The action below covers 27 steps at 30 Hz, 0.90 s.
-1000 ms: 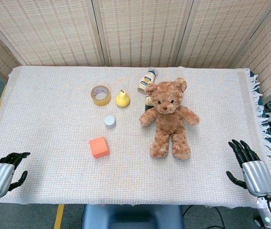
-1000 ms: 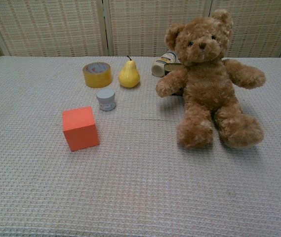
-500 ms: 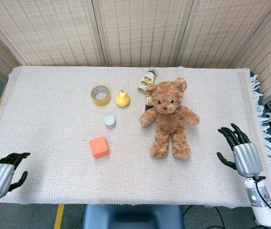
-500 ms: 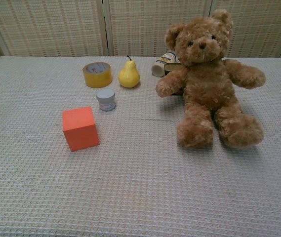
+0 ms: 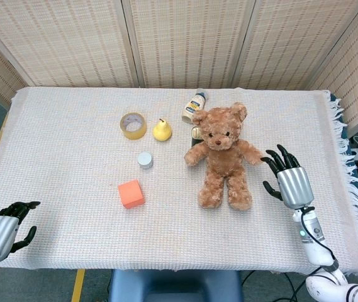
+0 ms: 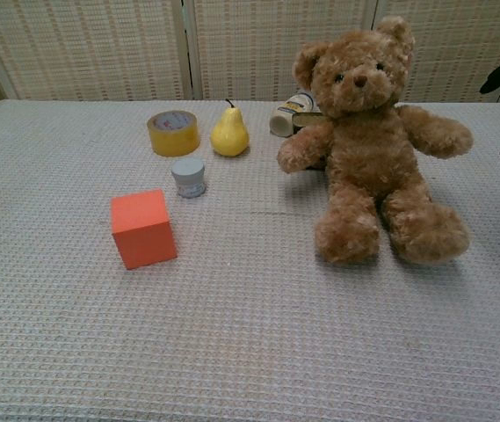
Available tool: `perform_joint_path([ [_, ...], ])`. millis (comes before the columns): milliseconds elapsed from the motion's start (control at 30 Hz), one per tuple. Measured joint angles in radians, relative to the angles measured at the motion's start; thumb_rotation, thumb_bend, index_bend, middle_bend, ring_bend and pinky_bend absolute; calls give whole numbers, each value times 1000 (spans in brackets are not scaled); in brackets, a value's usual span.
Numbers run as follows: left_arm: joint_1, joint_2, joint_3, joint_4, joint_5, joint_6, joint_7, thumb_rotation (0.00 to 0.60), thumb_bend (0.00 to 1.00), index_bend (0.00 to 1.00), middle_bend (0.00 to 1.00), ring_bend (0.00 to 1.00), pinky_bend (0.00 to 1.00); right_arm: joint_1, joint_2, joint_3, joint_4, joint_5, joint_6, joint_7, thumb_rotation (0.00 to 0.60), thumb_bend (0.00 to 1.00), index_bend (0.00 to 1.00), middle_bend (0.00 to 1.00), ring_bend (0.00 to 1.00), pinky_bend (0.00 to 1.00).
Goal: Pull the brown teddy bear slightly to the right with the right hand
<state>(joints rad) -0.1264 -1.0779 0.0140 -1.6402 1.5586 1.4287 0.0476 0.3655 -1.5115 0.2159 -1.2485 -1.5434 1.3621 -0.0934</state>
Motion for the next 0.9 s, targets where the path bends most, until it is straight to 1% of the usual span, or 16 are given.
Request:
perform_joint_path([
  [133,0,4,2,0,3,0,-9,600,419,222,288,224,386,41,-64,23,93,31,-22,-23,600,140,261,180,58,233],
  [300,0,7,2,2,5,0,-18,600,420,223,288,224,386,81,-133,40,206,66,-42,-46,600,133,239,180,58,233],
  [533,-1,8,2,2,3,-4,-21,600,418,222,289,224,386,121,-193,48,310,97,-64,-37,600,133,240,180,58,233],
  [900,-4,11,0,2,-5,-12,-31,600,420,222,290,224,386,169,-285,46,478,130,-101,-6,600,133,298,188,62,254],
])
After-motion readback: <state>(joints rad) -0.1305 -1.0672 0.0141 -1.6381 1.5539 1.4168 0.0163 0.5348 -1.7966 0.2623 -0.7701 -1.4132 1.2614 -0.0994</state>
